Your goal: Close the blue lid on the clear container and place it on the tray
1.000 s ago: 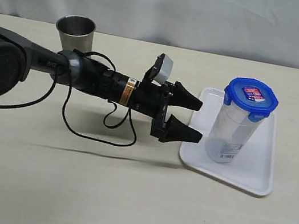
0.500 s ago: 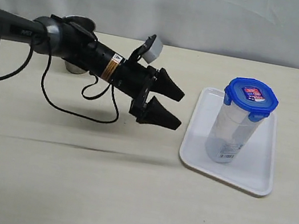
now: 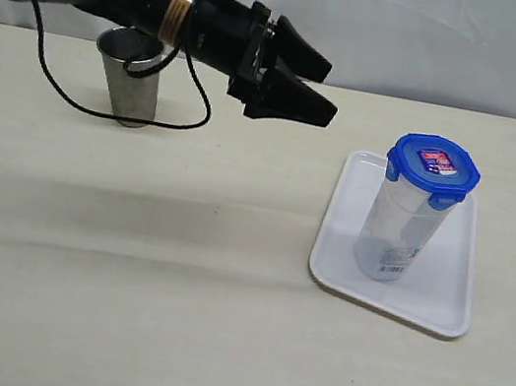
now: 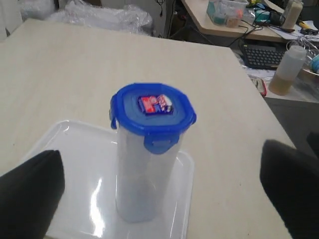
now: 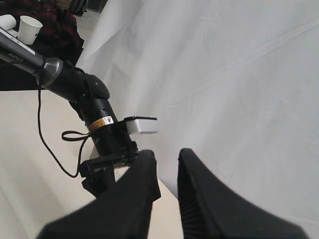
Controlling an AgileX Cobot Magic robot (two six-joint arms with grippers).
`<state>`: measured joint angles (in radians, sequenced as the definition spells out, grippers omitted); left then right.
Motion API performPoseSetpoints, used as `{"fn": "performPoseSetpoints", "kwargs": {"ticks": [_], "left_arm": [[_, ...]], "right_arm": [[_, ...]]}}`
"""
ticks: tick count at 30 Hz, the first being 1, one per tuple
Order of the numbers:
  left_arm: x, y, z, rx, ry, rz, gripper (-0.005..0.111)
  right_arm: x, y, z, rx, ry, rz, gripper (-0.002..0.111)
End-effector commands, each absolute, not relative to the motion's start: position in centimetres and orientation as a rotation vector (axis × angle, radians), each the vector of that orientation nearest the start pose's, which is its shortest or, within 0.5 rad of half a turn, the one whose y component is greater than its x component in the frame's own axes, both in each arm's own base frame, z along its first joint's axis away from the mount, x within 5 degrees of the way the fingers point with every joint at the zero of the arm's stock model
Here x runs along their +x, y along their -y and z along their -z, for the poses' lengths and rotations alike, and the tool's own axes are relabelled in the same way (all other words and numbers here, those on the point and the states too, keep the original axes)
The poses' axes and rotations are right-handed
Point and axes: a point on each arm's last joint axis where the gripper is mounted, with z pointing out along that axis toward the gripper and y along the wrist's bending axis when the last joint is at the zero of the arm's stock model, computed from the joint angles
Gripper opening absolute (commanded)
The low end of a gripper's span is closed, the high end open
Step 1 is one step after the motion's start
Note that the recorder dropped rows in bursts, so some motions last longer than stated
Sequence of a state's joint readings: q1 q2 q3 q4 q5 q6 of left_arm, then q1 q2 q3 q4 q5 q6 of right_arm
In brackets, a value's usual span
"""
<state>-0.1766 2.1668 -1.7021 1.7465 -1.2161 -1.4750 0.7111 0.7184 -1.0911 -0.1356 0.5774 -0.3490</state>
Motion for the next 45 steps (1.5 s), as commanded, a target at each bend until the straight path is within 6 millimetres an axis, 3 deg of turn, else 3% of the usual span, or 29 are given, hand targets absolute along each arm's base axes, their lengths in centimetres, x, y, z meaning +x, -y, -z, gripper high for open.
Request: {"fn": "performPoseSetpoints", "kwargs": {"ticks": [1,9,16,24,29,32,37,41,45], "left_arm": [[41.7,15.9,-28.9,1.190,-1.570,1.094,0.105],[38.5,13.8,-36.7,1.150,-1.484,1.009,0.105],[36.8,10.3,-40.5,1.024,-1.520,0.973,0.105],[33.8,5.1,-41.5,0.900,-1.570,0.864,0.105],[30.1,1.6,-42.3,0.846,-1.565,0.714,0.105],[27.6,0.2,-42.9,0.791,-1.572,0.650,0.105],[22.8,-0.3,-43.9,0.733,-1.552,0.553,0.105],[19.2,0.7,-44.3,0.713,-1.510,0.523,0.105],[16.4,2.0,-43.4,0.718,-1.506,0.513,0.105]], "right_arm": [[8.4,-6.4,-46.3,-0.843,-1.402,-0.152,0.015],[5.4,-3.8,-46.3,-0.774,-1.344,-0.184,0.006],[1.8,-0.7,-44.0,-0.695,-1.256,-0.212,0.006],[-3.9,5.2,-41.1,-0.482,-1.129,-0.246,0.006],[-3.5,6.8,-40.4,-0.354,-1.232,-0.175,0.006],[-3.2,6.6,-40.1,-0.330,-1.238,-0.179,0.006],[-3.1,6.5,-40.2,-0.333,-1.224,-0.191,0.006],[-3.1,6.5,-40.1,-0.333,-1.236,-0.188,0.006],[-3.1,6.5,-40.1,-0.333,-1.235,-0.184,0.006]]}}
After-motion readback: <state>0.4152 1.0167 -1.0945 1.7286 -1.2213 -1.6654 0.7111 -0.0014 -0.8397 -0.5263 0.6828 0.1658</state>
